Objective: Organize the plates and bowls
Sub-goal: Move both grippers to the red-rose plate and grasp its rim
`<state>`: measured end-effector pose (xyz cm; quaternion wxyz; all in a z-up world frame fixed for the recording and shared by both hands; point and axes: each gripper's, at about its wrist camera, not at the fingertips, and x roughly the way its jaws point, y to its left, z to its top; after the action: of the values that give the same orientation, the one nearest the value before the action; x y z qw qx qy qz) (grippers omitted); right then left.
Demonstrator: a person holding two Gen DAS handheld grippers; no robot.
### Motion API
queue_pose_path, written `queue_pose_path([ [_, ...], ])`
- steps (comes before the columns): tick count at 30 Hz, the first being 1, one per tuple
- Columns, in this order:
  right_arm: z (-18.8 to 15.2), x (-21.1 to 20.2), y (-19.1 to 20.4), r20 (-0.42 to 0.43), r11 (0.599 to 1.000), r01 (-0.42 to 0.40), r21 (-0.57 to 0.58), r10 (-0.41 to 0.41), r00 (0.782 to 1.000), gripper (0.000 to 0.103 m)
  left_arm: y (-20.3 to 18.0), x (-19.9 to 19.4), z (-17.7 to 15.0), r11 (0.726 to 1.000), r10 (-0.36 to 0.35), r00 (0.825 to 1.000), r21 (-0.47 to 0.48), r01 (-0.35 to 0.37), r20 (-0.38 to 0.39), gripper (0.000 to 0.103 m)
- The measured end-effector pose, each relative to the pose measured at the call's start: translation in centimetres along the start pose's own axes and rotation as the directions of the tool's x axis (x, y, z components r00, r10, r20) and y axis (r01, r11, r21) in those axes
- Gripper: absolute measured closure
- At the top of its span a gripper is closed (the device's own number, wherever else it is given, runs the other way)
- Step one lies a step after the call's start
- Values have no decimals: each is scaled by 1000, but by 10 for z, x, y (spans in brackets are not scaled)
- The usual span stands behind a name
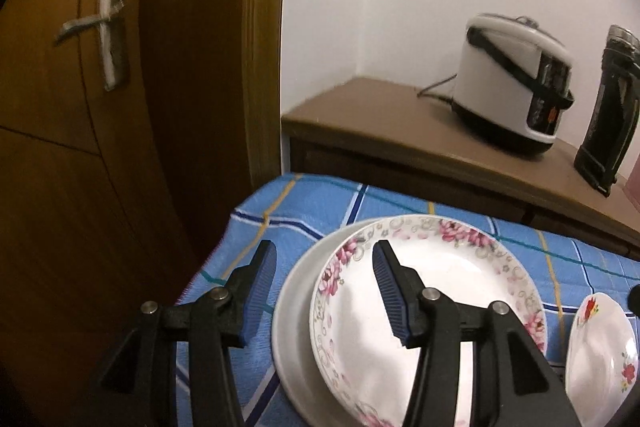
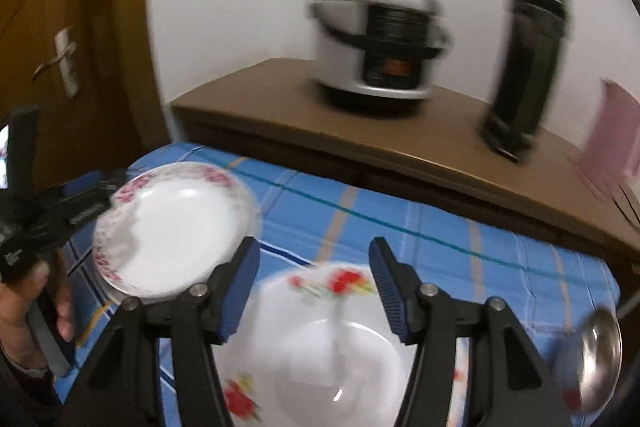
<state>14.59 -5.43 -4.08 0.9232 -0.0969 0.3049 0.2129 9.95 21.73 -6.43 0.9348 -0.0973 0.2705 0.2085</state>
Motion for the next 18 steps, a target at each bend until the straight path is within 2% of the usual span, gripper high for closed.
queue_pose_path([
  [3,-8,-6,-21,-17,997,58,47,-57,998,46,-11,-24,-9,998,-63,998,3,63,24,50],
  [6,-17,-10,-34,-40,993,101,62,-98,994,46,-32,-39,-18,990,-133,991,39,133,14,50],
  [11,-33,-2,-41,-106,992,108,67,-100,989,46,-76,-61,-33,956,-250,968,148,252,-34,50],
  [13,-37,-1,-45,-121,991,112,69,-103,987,46,-91,-61,-39,937,-291,954,178,301,-79,50],
  [18,-44,2,-50,-158,989,132,60,-122,980,46,-113,-60,-53,905,-340,929,217,366,-147,50],
])
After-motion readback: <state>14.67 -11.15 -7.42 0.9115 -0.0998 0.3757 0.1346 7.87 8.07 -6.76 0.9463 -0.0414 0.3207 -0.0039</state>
